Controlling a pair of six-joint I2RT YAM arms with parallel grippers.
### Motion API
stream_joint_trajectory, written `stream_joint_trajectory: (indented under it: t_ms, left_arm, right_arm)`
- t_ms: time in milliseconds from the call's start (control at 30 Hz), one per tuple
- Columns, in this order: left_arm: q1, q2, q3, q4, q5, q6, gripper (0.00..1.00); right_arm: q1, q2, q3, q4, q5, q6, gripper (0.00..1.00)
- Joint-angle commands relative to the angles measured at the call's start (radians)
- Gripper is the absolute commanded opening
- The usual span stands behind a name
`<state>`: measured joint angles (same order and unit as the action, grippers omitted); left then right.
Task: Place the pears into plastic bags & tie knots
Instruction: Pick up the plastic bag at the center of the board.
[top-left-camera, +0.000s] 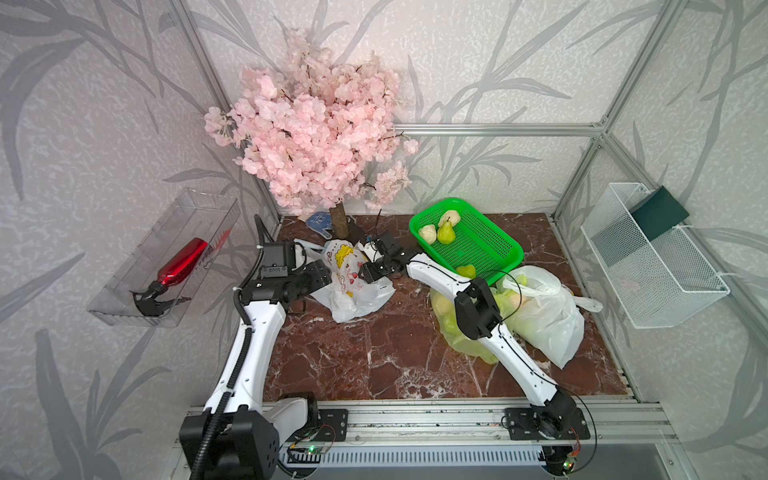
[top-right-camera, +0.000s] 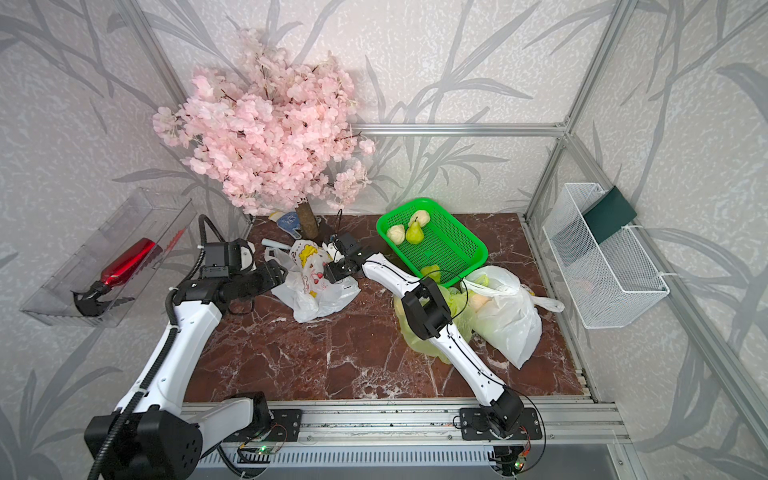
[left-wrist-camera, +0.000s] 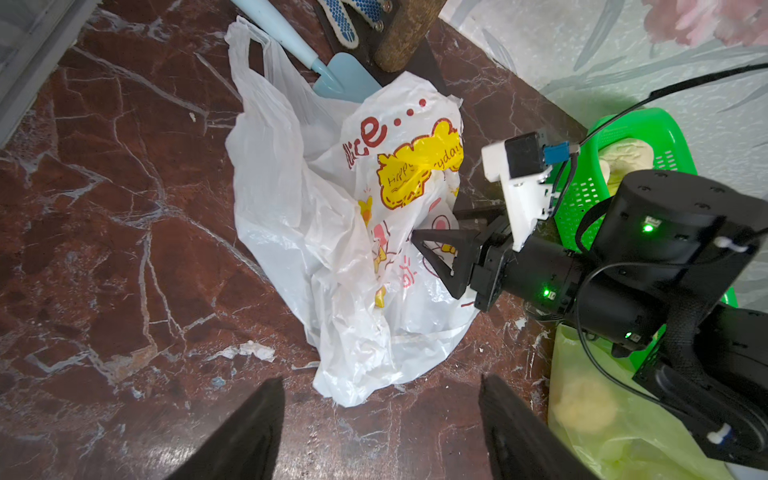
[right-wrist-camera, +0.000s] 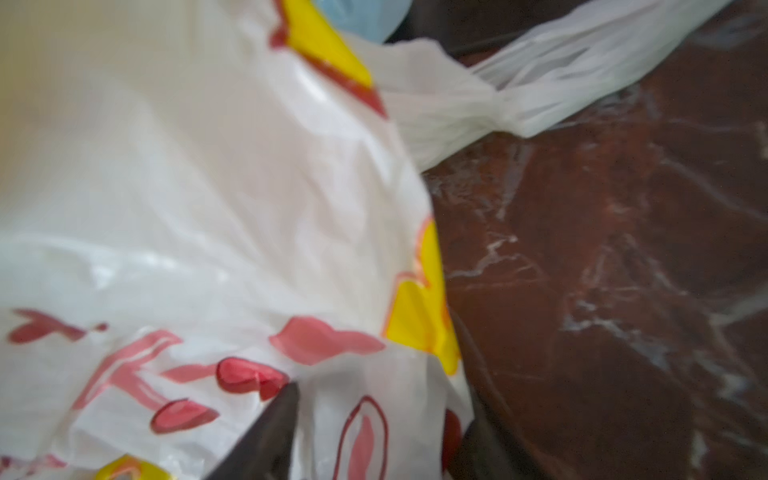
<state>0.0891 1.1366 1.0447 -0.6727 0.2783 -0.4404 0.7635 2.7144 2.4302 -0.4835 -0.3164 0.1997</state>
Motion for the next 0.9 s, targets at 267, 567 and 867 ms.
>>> stream_joint_trajectory:
  t_ms: [267, 567, 867]
  left_arm:
    - [0.006, -0.014, 0.095, -0.113, -0.018, 0.019, 0.72]
    - [0.081, -0.047, 0.099, -0.190, 0.039, -0.010, 0.74]
    - [0.124, -0.007, -0.002, 0.031, 0.232, -0.209, 0.90]
  right_arm:
    - [0.009, -0.455, -0.696, 0.578, -0.129, 0.060, 0.00]
    - [0.062, -0.943, -1.394, 1.011, 0.050, -0.212, 0.00]
    - [0.068, -1.164, -1.711, 1.410, 0.198, -0.426, 0.00]
